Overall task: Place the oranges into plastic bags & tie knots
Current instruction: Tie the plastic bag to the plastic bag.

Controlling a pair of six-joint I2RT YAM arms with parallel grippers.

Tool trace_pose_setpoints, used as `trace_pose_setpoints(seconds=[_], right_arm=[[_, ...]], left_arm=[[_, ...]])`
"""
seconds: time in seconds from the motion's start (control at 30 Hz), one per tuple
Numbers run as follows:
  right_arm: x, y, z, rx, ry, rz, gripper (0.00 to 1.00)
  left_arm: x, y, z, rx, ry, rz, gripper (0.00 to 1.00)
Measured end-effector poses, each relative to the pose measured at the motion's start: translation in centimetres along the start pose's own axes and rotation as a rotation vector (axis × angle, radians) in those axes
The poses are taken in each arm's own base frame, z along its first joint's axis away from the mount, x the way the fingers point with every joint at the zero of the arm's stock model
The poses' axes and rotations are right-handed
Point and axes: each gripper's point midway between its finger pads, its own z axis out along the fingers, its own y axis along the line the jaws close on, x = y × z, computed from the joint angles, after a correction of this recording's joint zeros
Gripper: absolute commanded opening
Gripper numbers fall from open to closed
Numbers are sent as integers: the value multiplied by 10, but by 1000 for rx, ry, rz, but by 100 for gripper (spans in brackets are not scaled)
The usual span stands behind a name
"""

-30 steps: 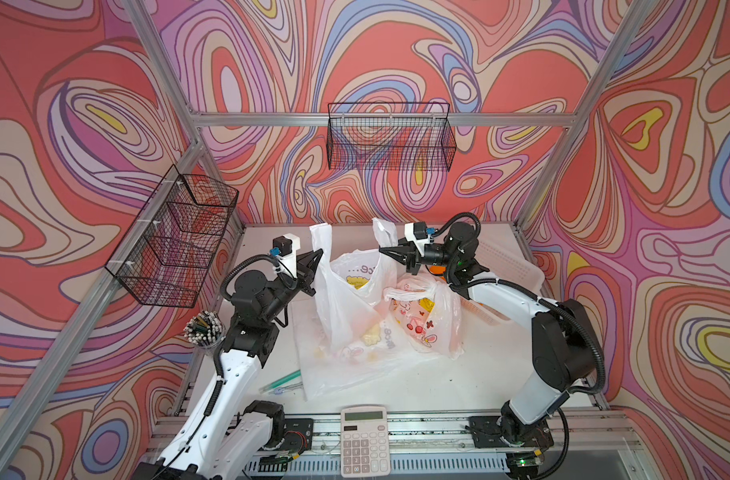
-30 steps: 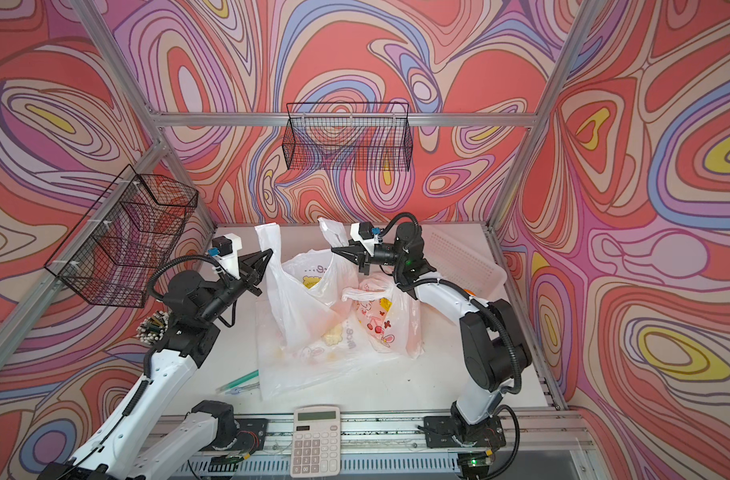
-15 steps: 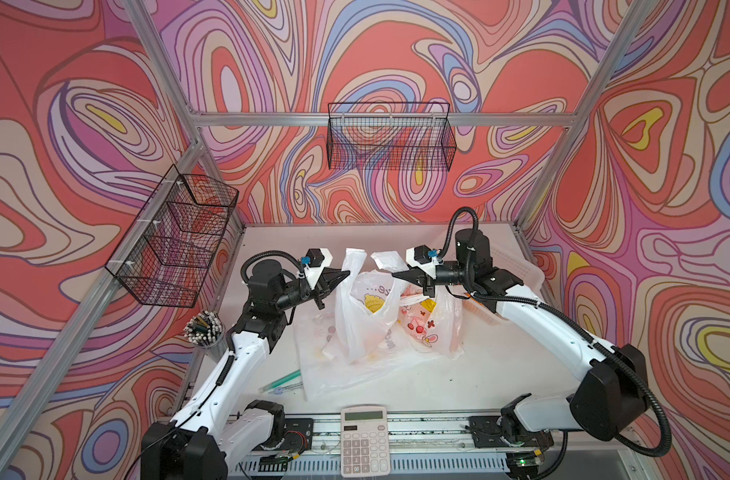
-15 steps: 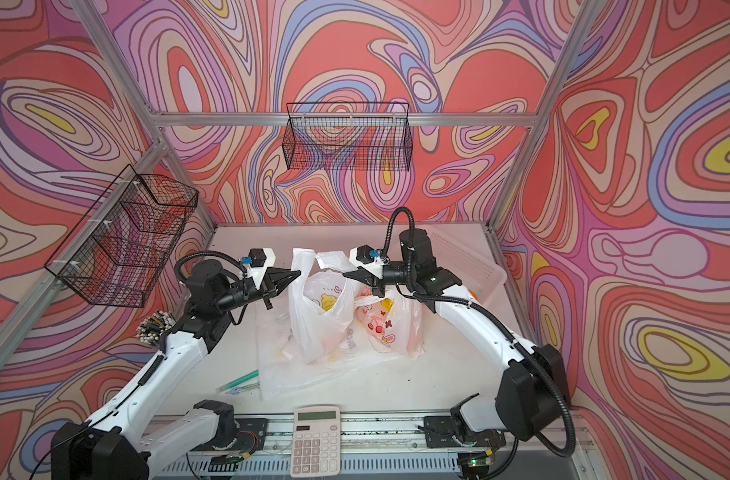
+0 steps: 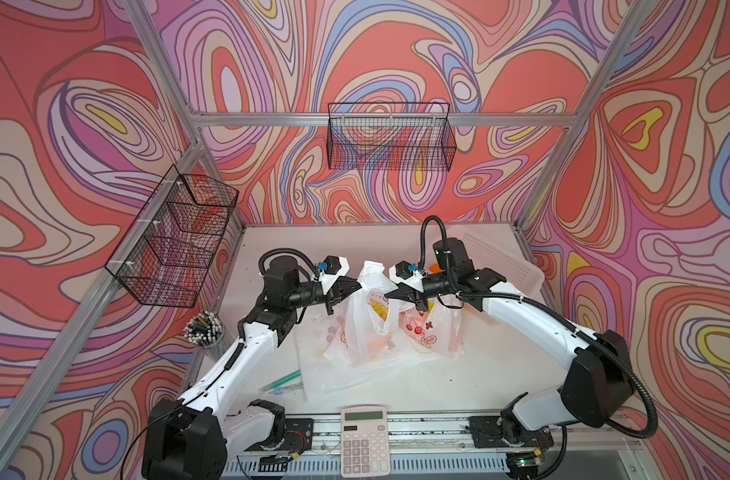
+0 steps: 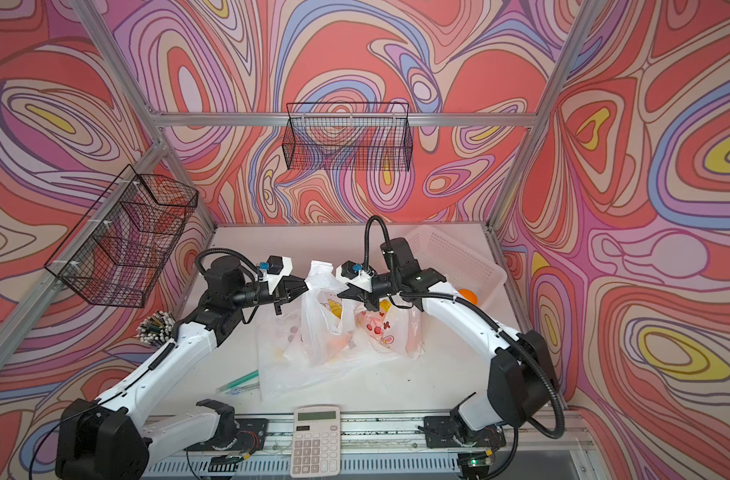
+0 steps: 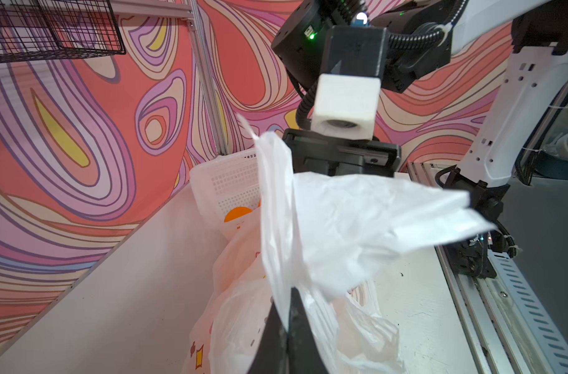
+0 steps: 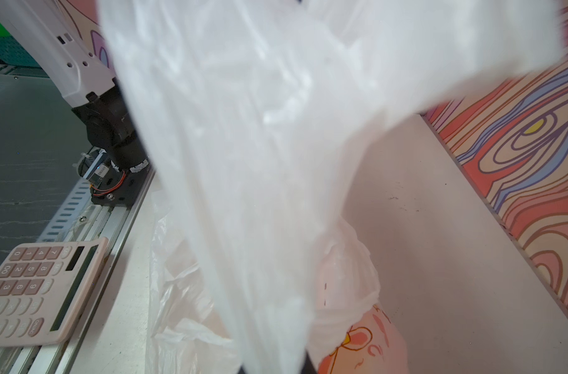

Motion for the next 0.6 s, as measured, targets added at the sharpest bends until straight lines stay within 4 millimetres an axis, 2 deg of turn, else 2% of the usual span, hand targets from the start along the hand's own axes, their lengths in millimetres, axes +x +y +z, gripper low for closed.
trace_pose_setpoints(seconds=[0.23, 0.6], right_arm=[[9, -2, 6, -21, 27, 29, 0], [12, 1, 6, -31, 38, 29, 0]], left_arm=[[6, -6, 2, 38, -12, 2, 33], [15, -10, 3, 55, 3, 8, 54]])
